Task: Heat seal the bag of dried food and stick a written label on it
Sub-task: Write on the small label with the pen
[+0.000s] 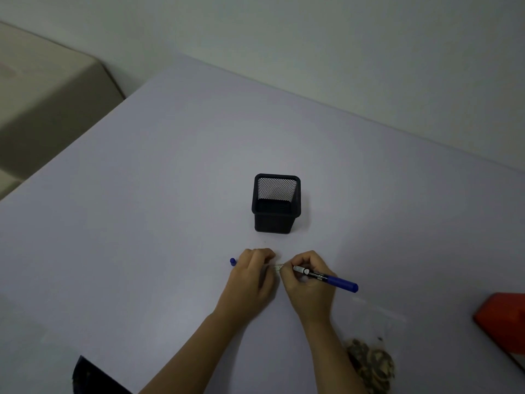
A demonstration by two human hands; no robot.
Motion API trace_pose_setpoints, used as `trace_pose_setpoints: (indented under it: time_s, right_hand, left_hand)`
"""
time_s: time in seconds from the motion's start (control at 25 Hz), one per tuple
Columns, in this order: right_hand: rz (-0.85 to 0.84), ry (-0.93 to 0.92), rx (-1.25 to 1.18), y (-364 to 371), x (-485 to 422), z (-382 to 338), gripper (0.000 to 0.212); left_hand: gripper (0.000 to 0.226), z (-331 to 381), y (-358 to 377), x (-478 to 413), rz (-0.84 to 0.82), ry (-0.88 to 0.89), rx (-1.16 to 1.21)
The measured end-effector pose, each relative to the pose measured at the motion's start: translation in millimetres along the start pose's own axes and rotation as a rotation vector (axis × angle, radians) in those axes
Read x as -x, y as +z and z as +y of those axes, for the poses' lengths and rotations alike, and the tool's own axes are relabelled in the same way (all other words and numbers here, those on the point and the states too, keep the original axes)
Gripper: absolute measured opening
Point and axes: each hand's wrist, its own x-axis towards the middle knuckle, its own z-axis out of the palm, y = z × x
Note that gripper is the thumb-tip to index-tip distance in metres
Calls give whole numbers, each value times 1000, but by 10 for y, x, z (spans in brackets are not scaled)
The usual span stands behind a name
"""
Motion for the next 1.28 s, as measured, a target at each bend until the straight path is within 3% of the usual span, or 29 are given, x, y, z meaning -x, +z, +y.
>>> trace_pose_setpoints:
  time_s: [0.28, 1.28]
  right_hand:
    - [0, -31, -19, -9, -21, 23, 14]
    - [-40, -107, 24, 7, -8, 54, 20]
  left_hand:
    - [28, -174, 82, 68, 77, 117, -261]
    - [27, -147, 96, 52, 116, 130, -234]
